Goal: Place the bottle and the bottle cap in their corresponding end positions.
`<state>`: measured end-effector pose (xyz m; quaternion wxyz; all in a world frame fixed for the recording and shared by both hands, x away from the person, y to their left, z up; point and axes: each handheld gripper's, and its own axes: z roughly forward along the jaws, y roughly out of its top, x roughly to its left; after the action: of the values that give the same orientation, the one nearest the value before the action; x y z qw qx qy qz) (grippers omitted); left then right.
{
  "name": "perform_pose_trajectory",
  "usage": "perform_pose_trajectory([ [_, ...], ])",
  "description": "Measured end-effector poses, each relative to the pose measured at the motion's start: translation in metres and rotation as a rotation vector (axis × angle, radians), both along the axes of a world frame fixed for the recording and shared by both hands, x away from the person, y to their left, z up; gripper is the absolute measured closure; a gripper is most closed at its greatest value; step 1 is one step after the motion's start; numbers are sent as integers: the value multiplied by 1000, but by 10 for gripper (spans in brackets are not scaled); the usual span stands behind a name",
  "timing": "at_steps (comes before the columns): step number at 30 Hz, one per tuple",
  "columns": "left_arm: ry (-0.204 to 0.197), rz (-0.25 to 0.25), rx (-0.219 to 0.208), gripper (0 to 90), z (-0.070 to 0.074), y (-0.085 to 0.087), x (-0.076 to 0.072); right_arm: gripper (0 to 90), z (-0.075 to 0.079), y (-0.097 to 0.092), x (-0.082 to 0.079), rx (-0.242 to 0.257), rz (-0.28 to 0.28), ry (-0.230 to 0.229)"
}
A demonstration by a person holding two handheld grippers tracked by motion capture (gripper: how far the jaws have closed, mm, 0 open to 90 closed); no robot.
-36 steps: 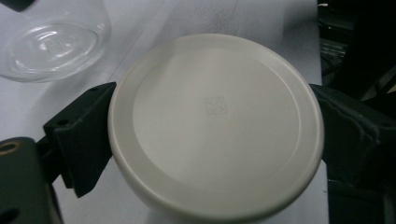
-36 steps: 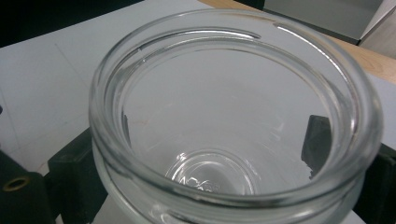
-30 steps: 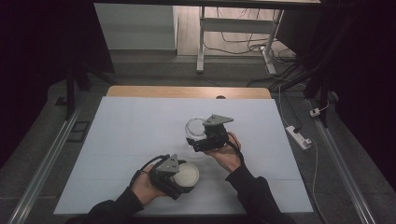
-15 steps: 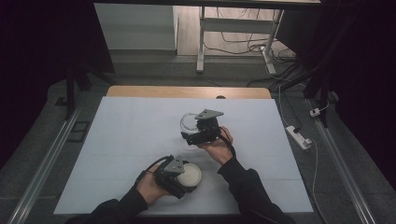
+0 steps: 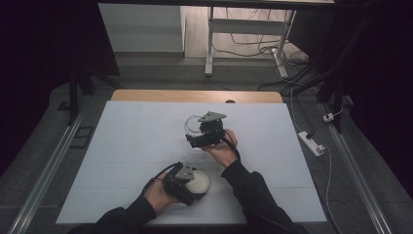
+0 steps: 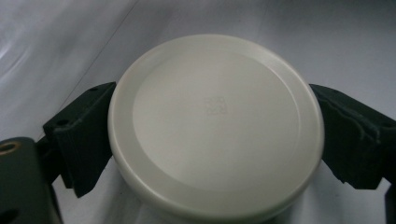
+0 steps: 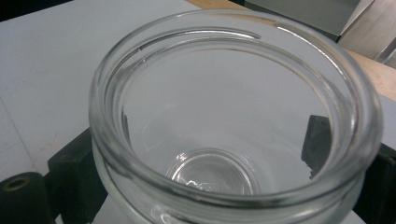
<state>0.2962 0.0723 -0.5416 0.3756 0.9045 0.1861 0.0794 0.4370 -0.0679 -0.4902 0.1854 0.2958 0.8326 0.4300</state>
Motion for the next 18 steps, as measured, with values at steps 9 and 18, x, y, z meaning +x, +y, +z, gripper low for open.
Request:
perform_pose_trajectory([
  [9,19,22,42,80,-2,-3,3,60,-10,-2,5,-11,-13,11],
  [18,34,24,46,65,-2,-3,5,51,-13,-2,6,-15,-13,35],
])
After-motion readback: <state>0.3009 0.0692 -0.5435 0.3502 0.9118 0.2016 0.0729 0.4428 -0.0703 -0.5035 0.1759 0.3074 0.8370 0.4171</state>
